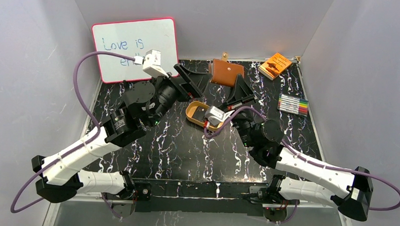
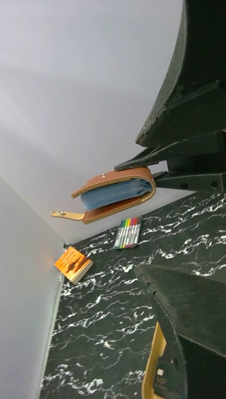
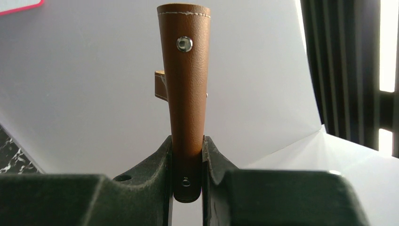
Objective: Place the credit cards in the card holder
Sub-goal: Close the card holder at the center of the board.
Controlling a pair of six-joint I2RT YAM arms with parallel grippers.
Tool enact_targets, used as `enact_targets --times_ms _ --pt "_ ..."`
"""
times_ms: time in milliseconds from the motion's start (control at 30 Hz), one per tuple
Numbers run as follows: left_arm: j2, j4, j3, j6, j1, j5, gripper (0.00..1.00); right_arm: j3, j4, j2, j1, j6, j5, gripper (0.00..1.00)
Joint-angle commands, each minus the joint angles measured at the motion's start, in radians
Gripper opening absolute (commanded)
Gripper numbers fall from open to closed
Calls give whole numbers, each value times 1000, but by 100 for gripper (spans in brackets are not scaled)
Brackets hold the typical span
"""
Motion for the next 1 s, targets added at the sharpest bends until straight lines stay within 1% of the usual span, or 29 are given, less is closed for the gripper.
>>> enact_targets --times_ms 0,133,267,433,567,633,800,867,967 --pt "-25 -126 64 -145 3 -28 91 -31 251 -2 -2 -65 -106 0" --pt "-140 118 -145 -110 3 2 91 -48 284 4 -1 -35 -146 0" --pt "-189 212 -225 -71 3 33 91 -41 283 20 1 -22 -138 0" --pt "-127 191 -183 -54 2 115 91 -9 249 42 27 -24 -126 0" --pt "-104 243 -172 -35 3 148 91 18 218 59 68 -41 -100 0" --pt "-95 250 -165 -28 2 143 91 31 206 67 88 -46 -85 0" --pt "-60 179 -130 -62 3 92 89 48 200 83 119 -57 -53 0" --pt "-60 184 -143 -86 2 73 86 48 205 85 124 -57 -45 0" --pt "-58 180 -152 -106 3 48 77 53 207 90 128 -53 -30 0"
